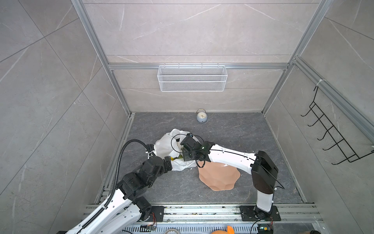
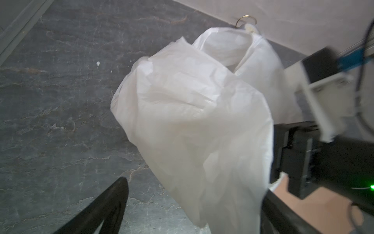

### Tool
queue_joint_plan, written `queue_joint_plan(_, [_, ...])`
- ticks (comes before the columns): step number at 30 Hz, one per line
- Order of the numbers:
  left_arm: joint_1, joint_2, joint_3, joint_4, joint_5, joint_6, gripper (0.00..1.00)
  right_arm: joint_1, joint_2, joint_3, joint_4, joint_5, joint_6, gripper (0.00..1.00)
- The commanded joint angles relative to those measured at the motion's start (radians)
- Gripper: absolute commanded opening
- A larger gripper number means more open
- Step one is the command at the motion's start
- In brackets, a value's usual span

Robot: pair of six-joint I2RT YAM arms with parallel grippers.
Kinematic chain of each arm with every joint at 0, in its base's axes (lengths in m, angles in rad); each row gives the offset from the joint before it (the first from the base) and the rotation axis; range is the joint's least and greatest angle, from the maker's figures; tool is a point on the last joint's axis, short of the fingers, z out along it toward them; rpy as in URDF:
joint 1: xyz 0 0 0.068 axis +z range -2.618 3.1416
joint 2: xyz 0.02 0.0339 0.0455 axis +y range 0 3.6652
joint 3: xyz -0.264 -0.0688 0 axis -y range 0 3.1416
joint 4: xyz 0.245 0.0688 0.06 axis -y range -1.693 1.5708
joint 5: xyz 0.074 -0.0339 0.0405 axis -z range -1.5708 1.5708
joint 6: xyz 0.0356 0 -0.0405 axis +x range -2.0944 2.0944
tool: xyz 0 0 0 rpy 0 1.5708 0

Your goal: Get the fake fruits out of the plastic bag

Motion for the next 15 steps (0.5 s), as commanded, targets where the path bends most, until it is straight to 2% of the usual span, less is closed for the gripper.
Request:
queue_joint_plan(1, [0.003,0.036,0.142,-0.068,0.012,0.107,0.94,0.001,-0.061,-0.060,0.076,0.017,0.034,0.65])
queue_joint_plan(4, [0.003,0.115,0.261,-0.131,0.021,0.105,0.95,0.004,-0.079,-0.087,0.116,0.018,0.037,0.64])
queue_joint_plan(7, [0.011,0.173,0.320,-0.137,0.053,0.101,0.96,0.008,-0.079,-0.100,0.135,0.027,0.040,0.64])
queue_joint_plan(9, [0.050,0.237,0.352,-0.158,0.060,0.082,0.97,0.010,-0.084,-0.116,0.156,0.027,0.054,0.64])
queue_joint_plan(12, [0.133,0.346,0.389,-0.149,0.150,0.087,0.98,0.016,-0.108,-0.157,0.212,0.020,0.063,0.64])
queue_joint_plan(15, [0.177,0.468,0.433,-0.126,0.236,0.111,0.98,0.023,-0.124,-0.174,0.230,0.031,0.065,0.64])
